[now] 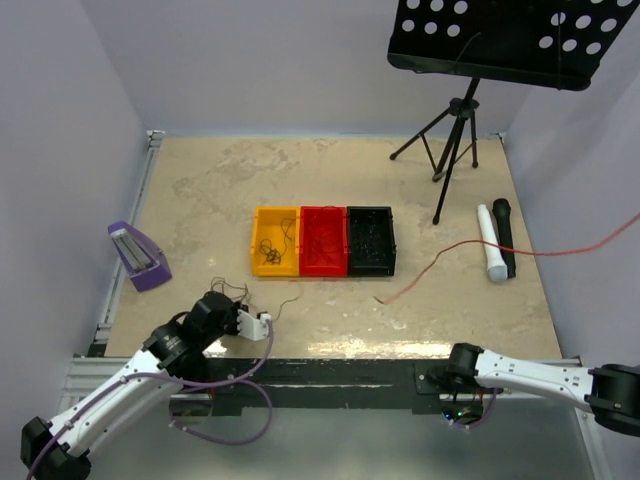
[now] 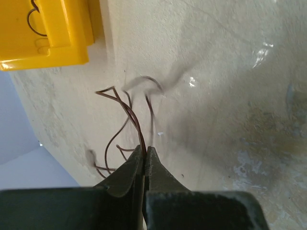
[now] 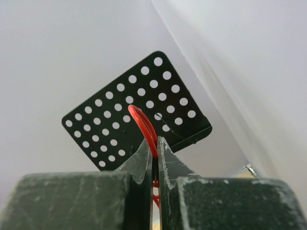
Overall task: Untangle the cables
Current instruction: Untie the cable, then place the cable in the bin.
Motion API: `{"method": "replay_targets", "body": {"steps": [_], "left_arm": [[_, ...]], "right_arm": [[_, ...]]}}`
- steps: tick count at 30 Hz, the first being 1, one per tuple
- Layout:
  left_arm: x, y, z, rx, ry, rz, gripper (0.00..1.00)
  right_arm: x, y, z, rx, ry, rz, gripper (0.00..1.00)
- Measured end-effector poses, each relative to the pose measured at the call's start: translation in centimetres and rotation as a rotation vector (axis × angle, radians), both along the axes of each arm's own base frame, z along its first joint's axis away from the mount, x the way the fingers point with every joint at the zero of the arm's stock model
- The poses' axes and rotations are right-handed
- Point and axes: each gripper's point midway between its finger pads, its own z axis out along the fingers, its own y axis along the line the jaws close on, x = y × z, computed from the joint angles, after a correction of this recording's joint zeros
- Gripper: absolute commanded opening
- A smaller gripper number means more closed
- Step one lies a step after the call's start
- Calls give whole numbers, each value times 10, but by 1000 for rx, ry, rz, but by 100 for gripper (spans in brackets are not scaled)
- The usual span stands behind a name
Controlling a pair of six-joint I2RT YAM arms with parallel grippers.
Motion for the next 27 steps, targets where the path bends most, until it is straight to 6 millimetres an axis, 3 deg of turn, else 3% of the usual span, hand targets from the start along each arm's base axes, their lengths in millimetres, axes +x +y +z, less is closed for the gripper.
{"method": "replay_targets", "body": {"steps": [6, 10, 12, 15, 18, 21, 24, 27], "left_arm": [[1, 8, -3, 49, -5, 16, 0], [1, 7, -2, 43, 4, 20, 0], [2, 1, 9, 15, 14, 16, 0], [13, -24, 59, -120, -23, 1, 0], [28, -58, 144, -356, -139, -45, 0], [35, -76, 213, -528, -252, -84, 0], [42, -86, 248, -619, -312, -93, 0], [49, -93, 254, -649, -321, -89, 0]], "right_arm": [[-2, -9, 4, 9, 7, -20, 0], [2, -5, 6, 10, 9, 5, 0], [6, 2, 4, -3, 16, 17, 0], [14, 20, -1, -43, 34, 38, 0], [21, 35, -4, -76, 49, 55, 0], [25, 46, -5, -99, 59, 64, 0], [26, 50, -6, -107, 64, 69, 0], [28, 54, -8, -110, 65, 72, 0]]}}
